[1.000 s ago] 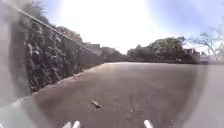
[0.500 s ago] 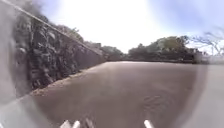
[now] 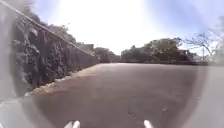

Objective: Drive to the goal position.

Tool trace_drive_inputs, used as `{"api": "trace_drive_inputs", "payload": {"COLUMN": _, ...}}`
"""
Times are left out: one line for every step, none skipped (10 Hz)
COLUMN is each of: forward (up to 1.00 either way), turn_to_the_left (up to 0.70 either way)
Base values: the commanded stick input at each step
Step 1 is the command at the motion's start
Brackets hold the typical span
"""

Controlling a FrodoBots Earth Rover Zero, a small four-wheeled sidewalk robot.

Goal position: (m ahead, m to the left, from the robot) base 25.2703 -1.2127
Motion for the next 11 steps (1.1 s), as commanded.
{"api": "trace_drive_inputs", "payload": {"forward": 1.00, "turn_to_the_left": 0.00}}
{"api": "trace_drive_inputs", "payload": {"forward": 1.00, "turn_to_the_left": 0.00}}
{"api": "trace_drive_inputs", "payload": {"forward": 1.00, "turn_to_the_left": 0.00}}
{"api": "trace_drive_inputs", "payload": {"forward": 1.00, "turn_to_the_left": 0.00}}
{"api": "trace_drive_inputs", "payload": {"forward": 1.00, "turn_to_the_left": 0.00}}
{"api": "trace_drive_inputs", "payload": {"forward": 1.00, "turn_to_the_left": 0.00}}
{"api": "trace_drive_inputs", "payload": {"forward": 1.00, "turn_to_the_left": 0.00}}
{"api": "trace_drive_inputs", "payload": {"forward": 1.00, "turn_to_the_left": 0.00}}
{"api": "trace_drive_inputs", "payload": {"forward": 1.00, "turn_to_the_left": 0.00}}
{"api": "trace_drive_inputs", "payload": {"forward": 1.00, "turn_to_the_left": 0.00}}
{"api": "trace_drive_inputs", "payload": {"forward": 1.00, "turn_to_the_left": 0.00}}
